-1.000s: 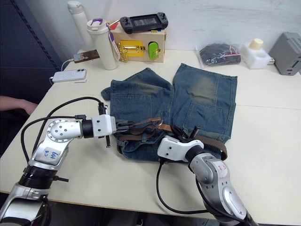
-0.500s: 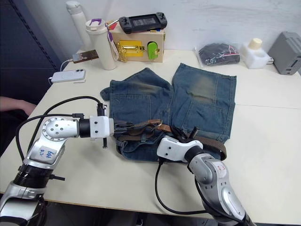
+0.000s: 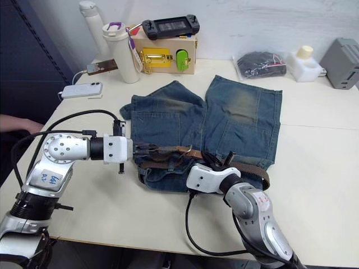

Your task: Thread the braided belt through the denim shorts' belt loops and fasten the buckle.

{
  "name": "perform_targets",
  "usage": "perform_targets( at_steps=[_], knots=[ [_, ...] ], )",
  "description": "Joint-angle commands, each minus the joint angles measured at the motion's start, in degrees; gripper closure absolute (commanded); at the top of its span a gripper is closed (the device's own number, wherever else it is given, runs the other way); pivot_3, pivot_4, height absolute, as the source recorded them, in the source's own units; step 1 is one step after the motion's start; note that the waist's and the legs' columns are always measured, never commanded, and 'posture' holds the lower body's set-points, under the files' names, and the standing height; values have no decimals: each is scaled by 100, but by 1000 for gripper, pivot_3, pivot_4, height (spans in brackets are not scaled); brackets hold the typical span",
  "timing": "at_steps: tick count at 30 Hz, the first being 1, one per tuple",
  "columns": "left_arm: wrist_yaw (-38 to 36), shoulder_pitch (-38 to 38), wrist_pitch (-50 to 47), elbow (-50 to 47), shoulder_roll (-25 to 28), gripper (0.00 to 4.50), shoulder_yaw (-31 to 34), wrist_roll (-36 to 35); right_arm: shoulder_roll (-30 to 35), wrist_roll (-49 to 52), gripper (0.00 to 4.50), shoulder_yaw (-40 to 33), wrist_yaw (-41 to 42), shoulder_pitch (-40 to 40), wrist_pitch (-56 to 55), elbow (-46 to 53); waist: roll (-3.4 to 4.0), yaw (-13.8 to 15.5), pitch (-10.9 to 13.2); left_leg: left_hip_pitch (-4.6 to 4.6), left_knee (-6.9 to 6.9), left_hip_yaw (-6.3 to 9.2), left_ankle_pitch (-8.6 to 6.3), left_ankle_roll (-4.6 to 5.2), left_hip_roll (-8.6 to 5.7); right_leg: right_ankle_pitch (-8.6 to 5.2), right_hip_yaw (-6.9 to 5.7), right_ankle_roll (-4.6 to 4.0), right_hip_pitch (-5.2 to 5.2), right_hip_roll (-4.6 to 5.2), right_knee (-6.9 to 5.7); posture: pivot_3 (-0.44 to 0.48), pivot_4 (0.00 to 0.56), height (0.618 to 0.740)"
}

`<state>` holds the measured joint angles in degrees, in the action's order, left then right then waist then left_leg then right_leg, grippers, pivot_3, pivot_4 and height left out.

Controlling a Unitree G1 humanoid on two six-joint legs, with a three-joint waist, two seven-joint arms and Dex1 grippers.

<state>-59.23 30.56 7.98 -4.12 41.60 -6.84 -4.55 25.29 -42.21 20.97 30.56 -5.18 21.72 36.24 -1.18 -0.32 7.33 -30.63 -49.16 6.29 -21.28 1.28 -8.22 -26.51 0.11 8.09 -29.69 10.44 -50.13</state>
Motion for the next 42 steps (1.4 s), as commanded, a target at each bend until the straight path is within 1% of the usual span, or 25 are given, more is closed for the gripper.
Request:
perform_targets(
  at_steps=[1, 6, 9, 12, 15, 18, 22, 26, 28, 29, 30, 31, 33, 35, 36, 39, 41, 42],
  knots=[
    [-116, 220, 306, 227, -30, 4500, -64, 21, -32, 24, 4485, -47, 19, -68, -205, 115, 0, -11, 0, 0, 0, -1, 0, 0, 0, 0, 0, 0, -1, 0, -1, 0, 150, 645],
    [-236, 368, 459, 389, -268, 4500, -302, 3, -57, 0, 4485, -52, 42, -84, -221, 101, -1, -9, -1, -17, -10, -1, 0, -1, 0, 0, 1, 0, -20, 0, -15, 0, 150, 645],
    [-271, 276, 463, 363, -384, 4500, -432, 19, -59, -24, 4485, -81, 51, -74, -196, 114, -3, -52, -2, -66, -33, -1, 0, -1, 0, 0, 4, 0, -71, 0, -43, 0, 150, 645],
    [-180, 262, 460, 433, -514, 4500, -502, 85, -61, -22, 4485, -106, 60, -72, -191, 108, -3, -118, -2, -68, -46, 0, -3, -5, -2, 0, 6, 0, -79, 2, -75, 0, 150, 645],
    [55, 407, 456, 669, -769, 4500, -555, 237, -31, -12, 4485, -84, 96, -48, -241, 122, -4, -123, -2, -68, -52, 1, -3, -5, -2, 0, 7, 0, -79, 2, -82, 0, 150, 645],
    [112, 485, 419, 766, -902, 4500, -575, 285, -20, 5, 4485, -89, 115, -49, -274, 114, -4, -122, -2, -72, -62, 5, -4, -6, -4, 0, 6, 0, -80, 2, -87, 0, 150, 645],
    [425, 835, 503, 1188, -1484, 4500, -813, 549, 23, 124, 4485, -41, 392, -48, -237, 92, -7, -86, -4, -78, -75, 17, -5, -6, -12, 0, 5, 0, -79, 2, -95, 0, 150, 645],
    [479, 854, 616, 1407, -1725, 4500, -955, 702, 22, 432, 4485, -275, 740, 116, 32, 200, -9, -121, -5, -83, -78, 18, -5, -5, -17, 0, 5, 0, -80, 3, -98, 0, 150, 645],
    [483, 813, 621, 1477, -1850, 4500, -1042, 714, -53, 686, 3423, -471, 908, 169, 282, 328, -8, -122, -5, -83, -78, 19, -6, -6, -16, 0, 4, 0, -80, 3, -100, 0, 150, 645],
    [481, 791, 608, 1488, -1899, 4500, -1065, 701, -79, 788, 3114, -549, 977, 176, 385, 385, -9, -122, -5, -83, -78, 20, -6, -5, -16, 0, 4, 0, -80, 3, -99, 0, 150, 645],
    [477, 778, 602, 1497, -1931, 4500, -1074, 694, -88, 859, 2514, -595, 1024, 175, 458, 424, -9, -122, -5, -83, -79, 19, -5, -5, -16, 0, 5, 0, -80, 3, -98, 0, 150, 645],
    [488, 753, 588, 1518, -1962, 4500, -1093, 710, -20, 1059, 2071, -690, 1278, 222, 678, 541, -9, -121, -5, -83, -79, 20, -5, -5, -16, 0, 5, 0, -80, 3, -98, 0, 150, 645],
    [522, 718, 584, 1561, -2002, 4500, -1119, 745, 120, 1476, 1038, -919, 1728, 282, 1070, 807, -9, -107, -5, -83, -79, 21, -6, -5, -16, 0, 5, 0, -79, 4, -97, 0, 150, 645],
    [564, 688, 564, 1591, -2047, 4500, -1128, 745, 274, 1884, 178, -1257, 2076, 247, 1419, 1088, -9, -92, -6, -83, -81, 24, -6, -5, -18, 0, 4, 0, -75, 3, -94, 0, 150, 645],
    [580, 677, 563, 1604, -2066, 4500, -1133, 750, 377, 2103, 80, -1451, 2235, 229, 1574, 1218, -10, -88, -6, -83, -82, 26, -6, -5, -18, 0, 3, 0, -74, 3, -93, 0, 150, 645],
    [610, 644, 554, 1639, -2116, 4500, -1132, 748, 688, 2790, 80, -2043, 2648, 135, 2017, 1539, -10, -80, -5, -86, -82, 25, -6, -5, -17, 0, 0, 0, -71, 4, -84, 0, 150, 645],
    [624, 638, 552, 1641, -2129, 4500, -1136, 752, 831, 3111, 80, -2238, 2729, 104, 2181, 1621, -11, -72, -5, -86, -82, 23, -6, -4, -17, 0, 0, 0, -70, 6, -79, 0, 150, 645],
    [633, 631, 544, 1638, -2143, 4500, -1133, 739, 884, 3371, 80, -2460, 2823, 48, 2320, 1647, -11, -66, -5, -86, -82, 22, -6, -4, -17, 0, 0, 0, -70, 6, -78, 0, 150, 645]
  ],
)
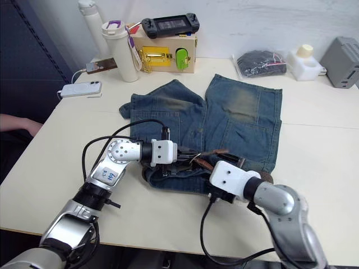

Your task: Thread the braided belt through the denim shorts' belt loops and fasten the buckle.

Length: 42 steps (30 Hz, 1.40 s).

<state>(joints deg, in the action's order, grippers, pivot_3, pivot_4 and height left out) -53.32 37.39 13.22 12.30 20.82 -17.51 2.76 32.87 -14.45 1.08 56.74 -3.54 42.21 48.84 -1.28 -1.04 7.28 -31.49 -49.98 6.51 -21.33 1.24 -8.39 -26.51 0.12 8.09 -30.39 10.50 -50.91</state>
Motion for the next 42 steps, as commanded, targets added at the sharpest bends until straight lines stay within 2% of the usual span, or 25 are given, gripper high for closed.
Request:
perform_targets(
  at_steps=[1, 5, 7, 11, 19, 22, 25, 27, 29, 30, 31, 35, 37, 38, 39, 40, 41, 42],
  knots=[
    [47, -58, 13, -5, -74, 4500, -63, -3, 175, 798, 80, -627, 253, -157, 375, 405, 0, 14, 0, 0, 0, 1, 0, 0, 0, 0, -1, 0, 1, 0, 2, 0, 150, 645],
    [64, -92, -7, -55, -147, 4500, -95, -12, -66, 1726, 80, -1348, 100, -842, 941, 256, -1, 47, 1, -1, -2, -4, 1, 1, 1, 0, -1, 0, 4, 1, 11, 0, 150, 645],
    [53, -114, -17, -94, -165, 4500, -122, -18, 103, 1765, 80, -1317, -52, -939, 765, 109, -1, 92, 0, -1, -1, -3, 1, 1, 3, 0, -3, 0, 5, 1, 14, 0, 150, 645],
    [19, -189, -14, -177, -151, 4500, -158, -8, 655, 1252, 80, -698, -485, -686, -121, -319, -1, 102, 0, -1, -2, -1, 0, 4, 2, 0, -3, 0, 16, 2, 27, 0, 150, 645],
    [7, -189, -39, -237, -118, 4500, -130, -12, 910, 855, 80, -29, -1188, -595, -808, -683, -2, 93, 0, 0, -2, -6, 1, 5, 5, 0, -3, 0, 18, 2, 34, 0, 150, 645],
    [-3, -185, -32, -237, -105, 4500, -126, -12, 937, 743, 915, 127, -1340, -579, -877, -738, -1, 87, 0, 0, -1, -7, 1, 5, 5, 0, -4, 0, 18, 1, 34, 0, 150, 645],
    [-8, -193, -32, -263, -97, 4500, -127, -13, 992, 659, 2140, 183, -1432, -503, -959, -808, -1, 90, 0, 0, -1, -7, 1, 5, 5, 0, -3, 0, 18, 2, 34, 0, 150, 645],
    [-12, -190, -23, -268, -91, 4500, -127, -13, 1026, 633, 3423, 214, -1468, -468, -984, -843, -1, 88, 0, 0, -2, -6, 1, 5, 5, 0, -3, 0, 18, 1, 34, 0, 150, 645],
    [-5, -179, -15, -276, -85, 4500, -117, -18, 1039, 609, 3937, 270, -1489, -442, -1005, -848, -1, 87, 0, 0, -2, -8, 1, 5, 5, 0, -3, 0, 18, 1, 34, 0, 150, 645],
    [1, -175, -12, -279, -84, 4500, -113, -20, 1044, 599, 4330, 291, -1494, -434, -1014, -848, -1, 87, 0, 0, -1, -7, 1, 5, 5, 0, -4, 0, 18, 1, 34, 0, 150, 645],
    [13, -170, -5, -279, -82, 4500, -107, -18, 1039, 591, 4471, 312, -1500, -424, -1011, -840, -1, 86, 0, 0, -1, -7, 1, 5, 5, 0, -4, 0, 18, 1, 33, 0, 150, 645],
    [157, -152, 21, -249, -75, 4500, -41, 29, 1023, 543, 4471, 384, -1549, -397, -1018, -865, -1, 85, 0, 0, -2, -7, 1, 5, 5, 0, -3, 0, 18, 1, 33, 0, 150, 645],
    [215, -176, -369, -381, -172, 3694, 191, -340, 1000, 542, 4500, 391, -1581, -387, -1014, -883, -1, 86, 0, 1, -1, -7, 1, 5, 5, 0, -3, 0, 17, 1, 33, 0, 150, 645],
    [179, -215, -566, -520, -154, 3450, 286, -516, 982, 535, 4500, 408, -1605, -377, -1018, -893, -1, 86, 0, 0, -2, -7, 1, 5, 5, 0, -3, 0, 17, 1, 32, 0, 150, 645],
    [237, -257, -728, -647, -143, 2836, 400, -601, 966, 517, 4500, 434, -1631, -373, -1017, -897, -2, 86, 0, 0, -2, -6, 1, 5, 5, 0, -3, 0, 17, 0, 32, 0, 150, 645],
    [267, -327, -1022, -845, -100, 2772, 540, -756, 951, 497, 4500, 458, -1659, -371, -1018, -900, -1, 80, 0, 0, -2, -6, 1, 5, 5, 0, -3, 0, 17, 0, 32, 0, 150, 645],
    [229, -431, -1434, -1134, -9, 2282, 733, -1059, 933, 479, 4500, 467, -1700, -363, -1013, -901, -1, 77, 0, 0, -1, -6, 1, 5, 5, 0, -3, 0, 15, 0, 30, 0, 150, 645],
    [177, -525, -1777, -1379, 81, 2119, 898, -1318, 926, 461, 4500, 466, -1737, -358, -1019, -907, -1, 70, 0, 0, 0, -5, 1, 5, 5, 0, -3, 0, 14, 0, 29, 0, 150, 645]
  ],
)
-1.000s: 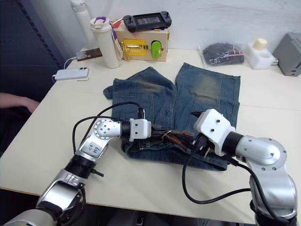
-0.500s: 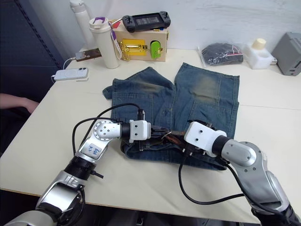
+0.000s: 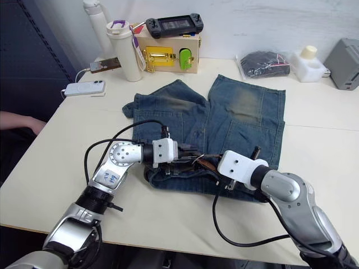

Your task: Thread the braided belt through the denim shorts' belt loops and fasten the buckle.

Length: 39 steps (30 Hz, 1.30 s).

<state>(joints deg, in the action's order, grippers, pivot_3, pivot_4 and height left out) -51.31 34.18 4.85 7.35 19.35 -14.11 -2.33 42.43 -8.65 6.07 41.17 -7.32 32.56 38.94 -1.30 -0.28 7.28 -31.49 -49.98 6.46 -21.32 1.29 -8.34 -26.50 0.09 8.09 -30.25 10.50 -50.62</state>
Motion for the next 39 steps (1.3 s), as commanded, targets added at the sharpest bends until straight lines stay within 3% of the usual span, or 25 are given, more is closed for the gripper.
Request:
perform_targets(
  at_steps=[1, 2, 8, 11, 13, 14, 15, 17, 20, 25, 28, 34, 39],
  knots=[
    [-115, -328, -1349, -1164, 382, 1563, 753, -1124, -31, -131, 4500, -43, -209, 29, -69, 74, 0, -25, 0, 0, 1, 1, 0, 0, 0, 0, 0, 0, -2, -1, -3, 0, 150, 645],
    [-202, -467, -1705, -1411, 562, 1300, 976, -1442, -48, -125, 4500, -82, -245, 46, -99, 63, 0, -37, 0, 0, 3, 1, 0, 0, 0, 0, 1, 0, -5, -1, -4, 0, 150, 645],
    [-384, -1095, -2934, -1931, 1404, 1300, 1742, -2271, -120, -58, 4500, -210, -377, 146, -316, 4, 1, -123, 0, 10, 10, 1, 0, -1, 3, 0, 4, 0, -6, -2, -16, 0, 150, 645],
    [-293, -1182, -3287, -1944, 1400, 2166, 2031, -2721, -122, -37, 4500, -224, -425, 168, -489, -77, 1, -86, 0, 8, 2, 4, 0, -1, 1, 0, 5, -1, -2, -1, -16, 0, 150, 645],
    [-258, -1118, -3401, -1940, 1316, 3119, 2047, -2889, -104, -45, 4500, -230, -444, 182, -569, -104, 1, -66, 0, 5, -1, 5, 0, -1, 1, 0, 4, -1, -2, -1, -16, 0, 150, 645],
    [-261, -1082, -3402, -1924, 1270, 3252, 1963, -2881, -99, -40, 4500, -239, -446, 192, -591, -106, 0, -57, 0, 6, -1, 4, 0, -1, 1, 0, 5, -1, -2, -1, -15, 0, 150, 645],
    [-263, -1058, -3385, -1916, 1225, 3955, 1850, -2835, -94, -36, 4500, -254, -448, 211, -602, -98, 0, -56, 0, 4, -2, 3, 0, -1, 1, 0, 4, -1, -1, 0, -15, 0, 150, 645],
    [-272, -1048, -3349, -1924, 1175, 4391, 1696, -2751, -86, -26, 4500, -279, -448, 242, -618, -81, 1, -46, 0, 5, -2, 0, 0, -1, 1, 0, 5, -1, -1, 0, -14, 0, 150, 645],
    [-406, -1154, -3338, -2003, 1182, 4391, 1369, -2642, -74, -12, 4500, -356, -450, 328, -607, -12, 1, -38, 0, 5, -1, -3, 0, -1, 1, 0, 5, -1, -2, 1, -14, 0, 150, 645],
    [-568, -1547, -2490, -1449, 1522, 4391, 408, -1439, -87, 79, 4500, -669, -440, 709, -688, 261, 1, -37, -1, 6, 0, -10, 0, -1, 2, -1, 8, -2, -3, 3, -14, 0, 150, 645],
    [-776, -1805, -1932, -1277, 1768, 4391, 40, -959, -25, 337, 4500, -1407, -236, 1373, -1077, 399, 1, -20, -1, 5, 1, -12, -1, -1, 3, -1, 9, -2, -6, 3, -14, 0, 150, 645],
    [-705, -2060, -1560, -1142, 1886, 4391, -67, -723, 352, 438, 4500, -3226, 269, 2842, -2680, -643, 37, 39, -36, 27, -6, -19, -14, 17, 3, -3, 7, -6, 29, 4, 0, 0, 150, 645],
    [-657, -2098, -1573, -1171, 1834, 4391, -34, -773, 637, 108, 4500, -3769, 139, 3167, -3699, -1705, 78, 29, -68, 31, -7, -37, -17, 20, 12, -21, 7, 8, 39, 9, 19, 0, 150, 645]
  ],
)
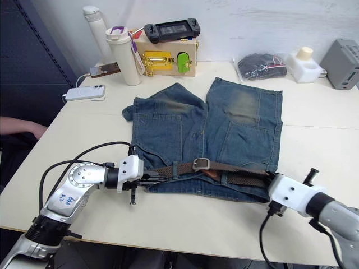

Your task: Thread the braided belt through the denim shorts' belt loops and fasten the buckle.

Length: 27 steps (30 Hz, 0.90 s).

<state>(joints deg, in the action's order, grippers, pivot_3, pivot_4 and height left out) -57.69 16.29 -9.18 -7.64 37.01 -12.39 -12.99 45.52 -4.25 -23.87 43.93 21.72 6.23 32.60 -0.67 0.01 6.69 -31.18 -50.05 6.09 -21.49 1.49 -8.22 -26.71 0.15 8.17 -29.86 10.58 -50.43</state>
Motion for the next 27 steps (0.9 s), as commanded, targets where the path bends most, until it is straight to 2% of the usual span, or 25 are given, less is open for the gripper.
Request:
perform_targets(
  at_steps=[1, 6, 12, 15, 17, 18, 19, 21, 23, 27],
  knots=[
    [-2, -309, -118, 348, 71, 4391, -236, 347, 347, -344, 4500, -781, -179, 222, -1158, -1216, 19, 0, -12, 0, -3, -5, -3, 5, 0, -4, 2, 3, 1, 3, 1, 0, 150, 645],
    [78, -313, -68, 340, 57, 4391, -264, 377, 337, -278, 4500, -560, -265, 95, -1479, -1376, 28, 146, -17, -4, -29, -10, -18, 19, 0, -7, 3, -2, 6, 6, 2, 0, 150, 645],
    [275, -347, -9, 248, -32, 4391, -91, 229, 315, -655, 4500, 144, -194, 191, -1533, -1023, 36, 146, -22, -5, -53, -11, -33, 30, 0, -12, 3, -6, 16, 4, 1, 0, 150, 645],
    [452, -438, 33, 87, -104, 4391, 180, 55, 319, -932, 4500, 484, -110, 420, -1292, -1041, 39, 141, -25, -4, -53, -11, -35, 29, 1, -16, 4, -4, 16, 3, 0, 0, 150, 645],
    [531, -514, -112, -116, -163, 4391, 416, -217, 191, -688, 4500, 508, -112, 330, -890, -925, 26, 140, -33, -3, -54, -11, -38, 30, 1, -18, 4, -4, 18, 3, 0, 0, 150, 645],
    [583, -540, -259, -286, -205, 4482, 596, -454, 115, -452, 4073, 457, -111, 220, -628, -835, 13, 139, -34, -3, -54, -11, -38, 29, 4, -19, 3, -5, 18, 1, -1, 0, 150, 645],
    [606, -563, -478, -493, -206, 3959, 791, -738, 83, -119, 3522, 369, -19, 116, -309, -728, 7, 139, -32, -4, -55, -9, -39, 27, 8, -20, 1, -5, 17, -4, -1, 0, 150, 645],
    [614, -638, -824, -891, -114, 3510, 1104, -1156, 142, 440, 2776, 170, 293, 26, 203, -607, 5, 133, -31, -5, -57, -6, -40, 25, 10, -20, 0, -6, 16, -6, -2, 0, 150, 645],
    [660, -701, -1166, -1242, -7, 2771, 1406, -1505, 349, 975, 1946, -128, 722, 19, 655, -552, 2, 133, -27, -7, -57, -6, -42, 24, 10, -21, -1, -5, 14, -6, -3, 0, 150, 645],
    [782, -953, -2041, -1914, 338, 972, 2329, -2504, 971, 2486, 50, -1161, 1693, -236, 1891, -476, 17, 146, -14, -7, -59, -5, -47, 31, 8, -22, 1, -4, 18, -6, 2, 0, 150, 645]
  ],
)
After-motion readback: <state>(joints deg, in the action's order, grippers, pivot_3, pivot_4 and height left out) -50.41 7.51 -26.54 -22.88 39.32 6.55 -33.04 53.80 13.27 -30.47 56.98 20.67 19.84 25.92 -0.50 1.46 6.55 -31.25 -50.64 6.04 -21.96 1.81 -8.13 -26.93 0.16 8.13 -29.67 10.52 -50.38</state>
